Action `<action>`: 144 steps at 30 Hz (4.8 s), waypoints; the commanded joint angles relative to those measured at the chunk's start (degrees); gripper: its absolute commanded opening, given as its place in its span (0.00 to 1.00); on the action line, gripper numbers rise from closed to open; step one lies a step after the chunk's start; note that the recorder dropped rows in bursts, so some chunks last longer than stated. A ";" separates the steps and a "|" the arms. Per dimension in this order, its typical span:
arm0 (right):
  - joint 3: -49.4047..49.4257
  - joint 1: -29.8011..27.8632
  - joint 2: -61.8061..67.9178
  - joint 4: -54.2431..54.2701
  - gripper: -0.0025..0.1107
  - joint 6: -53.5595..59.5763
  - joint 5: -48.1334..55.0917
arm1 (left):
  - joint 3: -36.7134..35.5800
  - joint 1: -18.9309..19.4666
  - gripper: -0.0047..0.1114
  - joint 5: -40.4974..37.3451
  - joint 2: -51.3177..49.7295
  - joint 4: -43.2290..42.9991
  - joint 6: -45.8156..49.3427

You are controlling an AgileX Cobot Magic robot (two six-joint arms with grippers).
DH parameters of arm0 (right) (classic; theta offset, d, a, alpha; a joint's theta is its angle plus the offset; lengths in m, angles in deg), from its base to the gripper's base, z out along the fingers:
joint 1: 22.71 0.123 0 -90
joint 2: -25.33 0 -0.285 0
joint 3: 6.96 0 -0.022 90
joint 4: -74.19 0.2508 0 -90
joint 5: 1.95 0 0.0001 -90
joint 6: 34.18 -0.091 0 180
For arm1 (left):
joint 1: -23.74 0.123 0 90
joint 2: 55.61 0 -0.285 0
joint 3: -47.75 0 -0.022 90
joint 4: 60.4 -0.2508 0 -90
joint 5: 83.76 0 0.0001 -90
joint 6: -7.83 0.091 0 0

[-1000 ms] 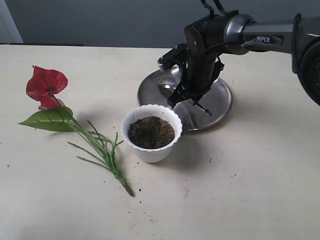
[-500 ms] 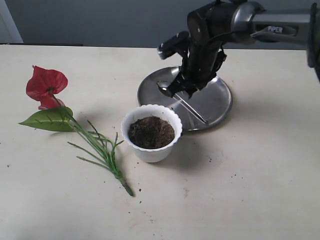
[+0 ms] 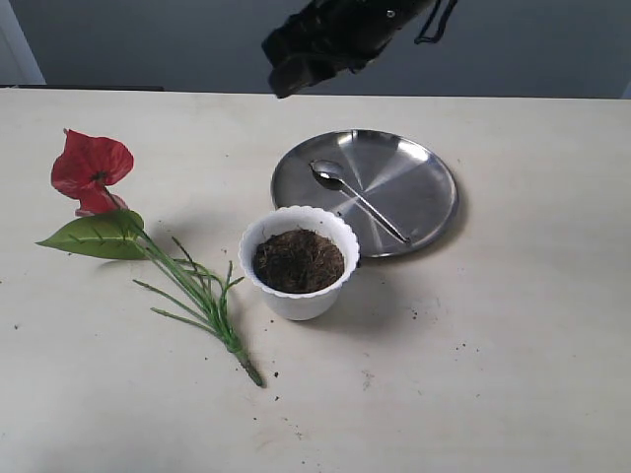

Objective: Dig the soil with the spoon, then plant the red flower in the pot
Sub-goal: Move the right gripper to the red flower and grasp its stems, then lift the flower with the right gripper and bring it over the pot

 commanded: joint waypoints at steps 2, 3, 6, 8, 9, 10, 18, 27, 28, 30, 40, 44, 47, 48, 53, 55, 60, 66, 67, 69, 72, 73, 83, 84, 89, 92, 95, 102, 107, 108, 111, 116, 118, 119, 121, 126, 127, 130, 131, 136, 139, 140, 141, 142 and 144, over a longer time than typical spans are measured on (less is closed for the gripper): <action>-0.16 5.52 1.97 6.58 0.40 8.09 2.15 | 0.21 -0.41 0.04 0.06 0.30 0.44 -0.09; -0.16 7.23 2.71 6.46 0.40 8.38 2.15 | 0.21 -0.41 0.04 0.06 0.30 0.44 -0.09; -0.16 12.46 5.32 2.41 0.40 8.37 0.13 | 0.21 -0.41 0.04 0.06 0.30 0.44 -0.09; -0.16 16.49 7.21 -4.93 0.40 5.33 -1.51 | 0.21 -0.41 0.04 0.06 0.30 0.44 -0.09; -0.16 18.35 8.23 -9.50 0.40 2.28 -2.59 | 0.21 -0.41 0.04 0.06 0.30 0.44 -0.09; -0.16 20.03 9.26 -13.77 0.40 -0.30 -3.35 | 0.21 -0.41 0.04 0.06 0.30 0.44 -0.09; -0.16 24.25 15.17 -24.31 0.55 -5.26 -6.88 | 0.21 -0.41 0.04 0.06 0.30 0.44 -0.09; -0.16 24.25 17.06 -26.77 0.58 -7.71 -13.17 | 0.21 -0.41 0.04 0.06 0.30 0.44 -0.09; -0.16 24.25 17.30 -26.77 0.58 -7.71 -13.75 | 0.21 -0.41 0.04 0.06 0.30 0.44 -0.09; -0.16 24.25 17.69 -26.77 0.58 -7.71 -14.40 | 0.21 -0.41 0.04 0.06 0.30 0.44 -0.09; -0.26 24.25 20.67 -26.65 0.58 -7.71 -14.52 | 0.21 -0.41 0.04 0.06 0.30 0.44 -0.09; -1.92 24.25 22.14 -26.54 0.58 -8.20 -13.61 | 0.21 -0.41 0.04 0.06 0.30 0.44 -0.09; -4.05 24.25 23.13 -26.41 0.58 -8.37 -11.91 | 0.21 -0.41 0.04 0.06 0.30 0.44 -0.09; -4.87 24.25 23.42 -26.41 0.58 -8.37 -11.12 | 0.21 -0.41 0.04 0.06 0.30 0.44 -0.09; -7.85 24.25 25.00 -26.63 0.58 -8.60 -9.24 | 0.21 -0.41 0.04 0.18 0.30 0.44 -0.09; -8.86 24.25 25.53 -26.63 0.58 -9.21 -8.47 | 0.21 -0.41 0.04 0.18 0.30 0.44 -0.09; -10.54 24.25 27.08 -27.07 0.58 -9.92 -6.77 | 0.21 -0.41 0.04 0.18 0.30 0.44 -0.09; -10.94 24.25 28.41 -27.97 0.58 -11.32 -6.00 | 0.21 -0.41 0.04 0.18 0.30 0.44 -0.09; -10.94 24.25 28.53 -28.02 0.58 -11.32 -5.81 | 0.21 -0.41 0.04 0.18 0.30 0.44 -0.09; -10.94 24.25 29.32 -28.27 0.58 -11.32 -5.33 | 0.21 -0.41 0.04 0.18 0.30 0.44 -0.09; -10.94 24.25 30.27 -28.27 0.52 -11.32 -4.74 | 0.21 -0.41 0.04 0.18 0.30 0.44 -0.09; -10.94 24.25 30.40 -28.27 0.47 -11.32 -4.50 | 0.21 -0.41 0.04 0.18 0.30 0.44 -0.09; -10.94 24.25 30.31 -28.00 0.02 -11.21 -5.06 | 0.21 -0.41 0.04 0.18 0.30 0.44 -0.09; -10.94 24.25 30.31 -27.87 0.02 -11.21 -5.44 | 0.21 -0.41 0.04 0.18 0.30 0.44 -0.09; -10.94 24.25 28.79 -24.06 0.02 -11.21 -8.14 | 0.21 -0.41 0.04 0.18 0.30 0.44 -0.09; -10.94 24.25 26.57 -20.69 0.02 -11.10 -11.11 | 0.21 -0.41 0.04 0.06 0.30 0.44 -0.09; -10.94 24.25 22.71 -17.96 0.02 -11.09 -16.32 | 0.21 -0.41 0.04 0.06 0.30 0.44 -0.09; -10.94 24.25 11.52 -16.21 0.02 -11.09 -29.45 | 0.21 -0.41 0.04 0.06 0.30 0.44 -0.09; -10.83 22.17 5.36 -14.18 0.02 -11.09 -36.81 | 0.21 -0.41 0.04 0.06 0.30 0.44 -0.09; -10.72 21.29 4.56 -14.18 0.02 -11.09 -36.20 | 0.21 -0.41 0.04 0.06 0.30 0.44 -0.09; -8.16 17.81 0.14 -14.18 0.02 -11.02 -35.17 | 0.21 -0.41 0.04 0.06 0.30 0.44 -0.09; 13.74 13.34 -14.97 -14.52 0.02 -6.79 -48.72 | 0.21 -0.41 0.04 0.06 0.30 0.44 -0.09; 22.00 12.38 -19.41 -14.52 0.02 -6.65 -56.69 | 0.21 -0.41 0.04 0.06 0.30 0.44 -0.09; 26.77 11.82 -21.69 -14.41 0.02 -6.65 -61.84 | 0.21 -0.41 0.04 0.06 0.30 0.44 -0.09; 35.28 10.76 -25.25 -14.38 0.02 -7.45 -72.44 | 0.21 -0.41 0.04 0.06 0.30 0.44 -0.09; 51.33 6.04 -28.54 -25.24 0.02 -20.65 -91.77 | 0.21 -0.41 0.04 0.17 0.30 0.44 -0.09; 52.77 4.37 -28.09 -31.19 0.02 -26.43 -92.71 | 0.21 -0.41 0.04 0.17 0.30 0.44 -0.09; 53.74 -0.11 -24.96 -43.95 0.02 -40.82 -96.92 | 0.21 -0.41 0.04 0.17 0.30 0.44 -0.09; 53.47 -1.30 -23.49 -47.00 0.02 -44.70 -98.21 | 0.21 -0.41 0.04 0.17 0.30 0.44 -0.09; 53.47 -3.26 -17.23 -61.85 0.02 -48.93 -103.92 | 0.21 -0.41 0.04 0.17 0.30 0.44 -0.09; 53.47 -3.26 -13.12 -62.62 0.02 -49.08 -106.87 | 0.21 -0.41 0.04 0.17 0.30 0.44 -0.09; 53.47 -3.26 -11.70 -62.62 0.02 -49.33 -107.62 | 0.21 -0.41 0.04 0.17 0.30 0.44 -0.09; 53.47 -3.26 -10.25 -62.62 0.02 -49.33 -109.44 | 0.21 -0.41 0.04 0.17 0.30 0.44 -0.09; 53.47 -3.26 -9.11 -62.62 0.02 -49.33 -111.50 | 0.21 -0.41 0.04 0.17 0.30 0.44 -0.09; 53.47 -3.26 -6.54 -62.03 0.02 -49.33 -117.99 | 0.21 -0.41 0.04 0.17 0.30 0.44 -0.09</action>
